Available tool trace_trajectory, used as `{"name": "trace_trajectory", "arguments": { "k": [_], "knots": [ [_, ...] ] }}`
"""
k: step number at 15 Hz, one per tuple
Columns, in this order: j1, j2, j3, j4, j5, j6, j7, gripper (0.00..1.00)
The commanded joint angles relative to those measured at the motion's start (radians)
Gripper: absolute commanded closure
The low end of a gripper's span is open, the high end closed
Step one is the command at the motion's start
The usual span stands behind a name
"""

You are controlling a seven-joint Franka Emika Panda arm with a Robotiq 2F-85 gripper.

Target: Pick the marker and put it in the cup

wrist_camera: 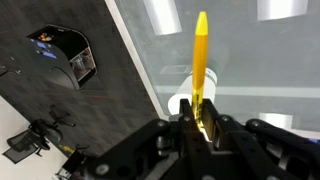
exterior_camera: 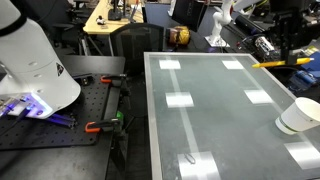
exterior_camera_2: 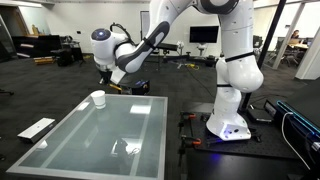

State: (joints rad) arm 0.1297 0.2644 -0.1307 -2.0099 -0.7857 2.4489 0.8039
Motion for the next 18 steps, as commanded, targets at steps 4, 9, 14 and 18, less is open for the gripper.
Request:
{"name": "trace_trajectory", "arguments": {
  "k": [4, 9, 14, 18],
  "knots": [
    [0.007, 0.073, -0.009, 0.074, -0.258, -0.023, 0.358, 0.96],
    [0.003, 0.138, 0.005, 0.133, -0.45, -0.097, 0.608, 0.96],
    [-0.006, 0.208, 0.028, 0.201, -0.554, -0.198, 0.767, 0.96],
    [-0.01, 0.255, 0.044, 0.253, -0.603, -0.245, 0.862, 0.96]
  ]
}}
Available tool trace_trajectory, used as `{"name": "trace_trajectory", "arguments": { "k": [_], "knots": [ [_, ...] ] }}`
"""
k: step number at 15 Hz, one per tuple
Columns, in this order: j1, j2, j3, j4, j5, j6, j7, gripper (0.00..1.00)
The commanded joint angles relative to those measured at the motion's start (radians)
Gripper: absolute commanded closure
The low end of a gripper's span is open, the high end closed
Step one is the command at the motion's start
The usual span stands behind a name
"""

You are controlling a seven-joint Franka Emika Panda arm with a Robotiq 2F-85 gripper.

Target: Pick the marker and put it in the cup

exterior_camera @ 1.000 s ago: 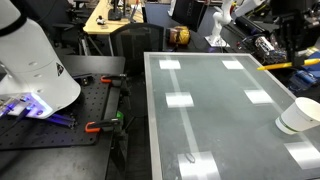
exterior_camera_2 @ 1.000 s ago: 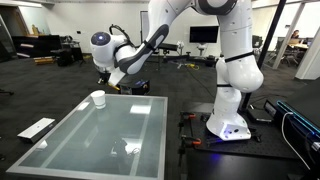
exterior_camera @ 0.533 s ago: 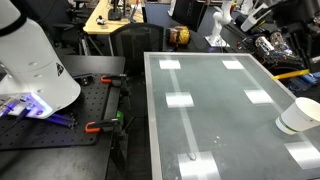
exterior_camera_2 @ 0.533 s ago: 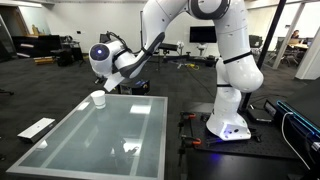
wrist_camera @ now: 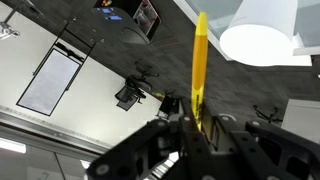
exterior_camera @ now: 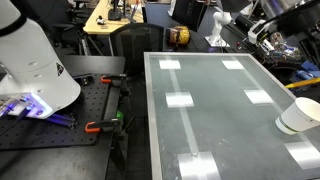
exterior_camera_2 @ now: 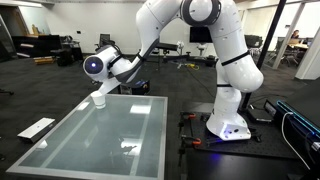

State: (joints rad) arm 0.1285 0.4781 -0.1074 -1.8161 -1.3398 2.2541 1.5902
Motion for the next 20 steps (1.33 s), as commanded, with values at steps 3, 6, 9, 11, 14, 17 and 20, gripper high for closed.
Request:
{"name": "trace_trajectory", "arguments": {
  "k": [3, 6, 9, 11, 14, 17, 20],
  "knots": [
    [-0.008, 0.067, 0.026, 0.09, -0.115, -0.06, 0.162, 0.96],
    [-0.013, 0.09, 0.035, 0.116, -0.176, -0.063, 0.233, 0.96],
    [-0.014, 0.108, 0.041, 0.135, -0.221, -0.082, 0.314, 0.96],
    [-0.015, 0.118, 0.043, 0.144, -0.241, -0.104, 0.363, 0.96],
    [-0.015, 0.136, 0.047, 0.154, -0.269, -0.145, 0.416, 0.96],
    [-0.014, 0.158, 0.051, 0.161, -0.3, -0.191, 0.465, 0.96],
    [-0.019, 0.178, 0.059, 0.164, -0.316, -0.226, 0.489, 0.96]
  ]
}}
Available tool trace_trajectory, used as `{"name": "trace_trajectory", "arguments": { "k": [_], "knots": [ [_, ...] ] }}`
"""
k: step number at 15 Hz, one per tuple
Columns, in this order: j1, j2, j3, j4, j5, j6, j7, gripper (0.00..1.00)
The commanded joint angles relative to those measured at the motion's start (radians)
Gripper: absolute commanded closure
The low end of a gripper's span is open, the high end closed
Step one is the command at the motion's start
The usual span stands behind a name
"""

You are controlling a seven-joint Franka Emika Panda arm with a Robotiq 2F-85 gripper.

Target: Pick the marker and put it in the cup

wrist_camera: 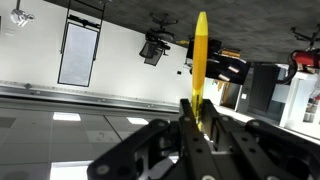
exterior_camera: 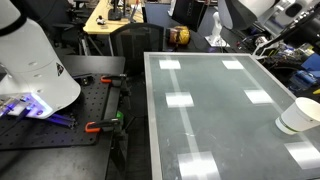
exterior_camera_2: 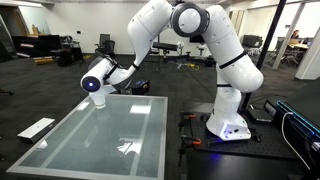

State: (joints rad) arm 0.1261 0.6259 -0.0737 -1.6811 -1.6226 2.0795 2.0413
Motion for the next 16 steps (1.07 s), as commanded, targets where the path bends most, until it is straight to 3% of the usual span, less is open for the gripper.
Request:
{"name": "trace_trajectory", "arguments": {
  "k": [1, 9, 10, 13, 14, 16],
  "knots": [
    [-0.018, 0.037, 0.028, 0.03, -0.037, -0.06, 0.044, 0.96],
    [-0.034, 0.055, 0.048, 0.017, -0.07, -0.058, 0.048, 0.96],
    [-0.036, 0.058, 0.05, 0.016, -0.072, -0.058, 0.048, 0.84],
    [-0.04, 0.06, 0.057, 0.016, -0.071, -0.056, 0.048, 0.84],
    [-0.044, 0.056, 0.057, 0.015, -0.071, -0.048, 0.055, 0.96],
    [-0.053, 0.065, 0.06, 0.028, -0.081, -0.033, 0.061, 0.96]
  ]
}}
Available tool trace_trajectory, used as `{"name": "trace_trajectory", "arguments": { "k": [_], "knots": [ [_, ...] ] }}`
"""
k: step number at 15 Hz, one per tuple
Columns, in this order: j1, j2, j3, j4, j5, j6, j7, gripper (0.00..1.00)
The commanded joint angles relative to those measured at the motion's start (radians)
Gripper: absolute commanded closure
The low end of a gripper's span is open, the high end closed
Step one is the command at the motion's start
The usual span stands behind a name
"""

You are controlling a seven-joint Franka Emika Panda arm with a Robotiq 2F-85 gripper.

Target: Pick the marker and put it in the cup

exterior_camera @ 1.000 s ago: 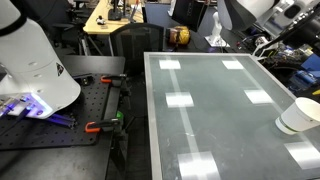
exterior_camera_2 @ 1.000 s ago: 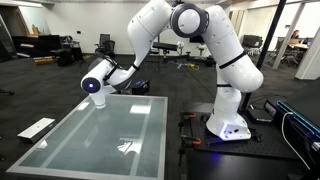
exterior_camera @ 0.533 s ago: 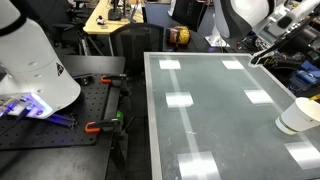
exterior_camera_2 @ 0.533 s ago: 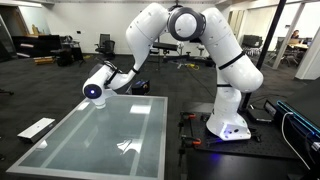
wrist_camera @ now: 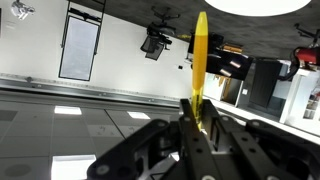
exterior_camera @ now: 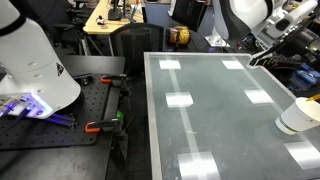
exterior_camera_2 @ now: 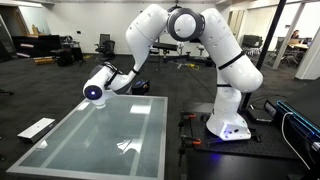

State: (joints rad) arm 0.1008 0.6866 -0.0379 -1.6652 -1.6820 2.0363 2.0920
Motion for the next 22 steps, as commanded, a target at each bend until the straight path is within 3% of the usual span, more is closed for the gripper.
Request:
{"name": "trace_trajectory", "arguments": {
  "k": [1, 22],
  "knots": [
    [-0.031, 0.009, 0.026, 0.016, -0.022, 0.013, 0.01, 0.96],
    [-0.054, 0.154, 0.026, 0.182, -0.081, 0.054, -0.02, 0.96]
  ]
}}
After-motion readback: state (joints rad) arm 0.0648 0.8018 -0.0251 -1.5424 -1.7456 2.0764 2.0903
